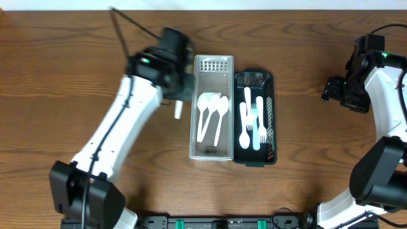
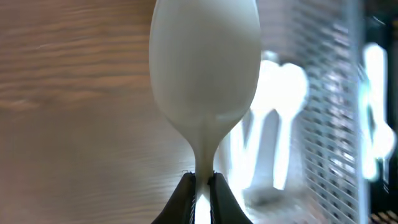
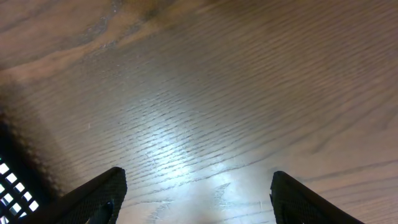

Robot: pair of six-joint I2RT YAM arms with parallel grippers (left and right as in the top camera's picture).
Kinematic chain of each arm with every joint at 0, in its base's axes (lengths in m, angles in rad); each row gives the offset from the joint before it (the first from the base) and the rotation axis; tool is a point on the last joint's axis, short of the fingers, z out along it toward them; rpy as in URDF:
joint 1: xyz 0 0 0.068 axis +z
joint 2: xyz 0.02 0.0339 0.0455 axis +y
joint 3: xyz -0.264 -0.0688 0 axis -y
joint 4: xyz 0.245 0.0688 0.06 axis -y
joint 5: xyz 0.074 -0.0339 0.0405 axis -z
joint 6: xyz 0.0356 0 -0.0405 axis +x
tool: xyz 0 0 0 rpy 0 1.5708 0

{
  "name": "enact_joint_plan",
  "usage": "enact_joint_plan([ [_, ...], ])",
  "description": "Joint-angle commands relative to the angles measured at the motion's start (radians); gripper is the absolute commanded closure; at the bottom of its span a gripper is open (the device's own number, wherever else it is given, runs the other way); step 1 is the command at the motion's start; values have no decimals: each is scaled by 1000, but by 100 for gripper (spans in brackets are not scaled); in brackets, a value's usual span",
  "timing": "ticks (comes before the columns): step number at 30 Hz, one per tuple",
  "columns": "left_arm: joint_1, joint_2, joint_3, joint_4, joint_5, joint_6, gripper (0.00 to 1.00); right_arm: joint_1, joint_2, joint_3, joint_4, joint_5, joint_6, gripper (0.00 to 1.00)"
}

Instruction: Pack container

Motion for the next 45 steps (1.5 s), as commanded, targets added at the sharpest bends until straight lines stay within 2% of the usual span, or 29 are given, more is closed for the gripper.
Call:
enact_joint_plan([
  [1,-87,30,0,23,-4,-5,94,-9,8,-3,-1,0,-14,23],
  [6,-165,68,-1,96,-4,-5,94,-9,8,-3,-1,0,-14,23],
  [17,-164,270,-2,115,-5,-4,93,-9,8,-3,0,-1,-14,22],
  [18,-163,282,-2,118,-5,-1,89,-9,8,-3,0,0,-14,22],
  [19,-163,290,-2,121,-5,-1,77,-9,8,-4,0,0,-14,22],
  [21,-158,304,-2,125,-5,-1,44,-9,8,-4,0,-1,-14,22],
  [27,-125,269,1,122,-24,21,42,-9,8,-3,7,-1,-14,23],
  [35,8,-10,10,103,-172,33,40,4,-48,47,99,-60,-27,17],
  [38,113,-87,10,127,-175,33,20,38,-93,100,211,-68,-48,12],
  [39,146,-101,10,135,-175,33,4,53,-108,109,269,-68,-60,10],
  [41,216,-112,10,150,-174,33,2,79,-126,111,386,-67,-87,1],
  [45,319,-104,9,174,-174,32,2,116,-117,111,547,-68,-119,1],
])
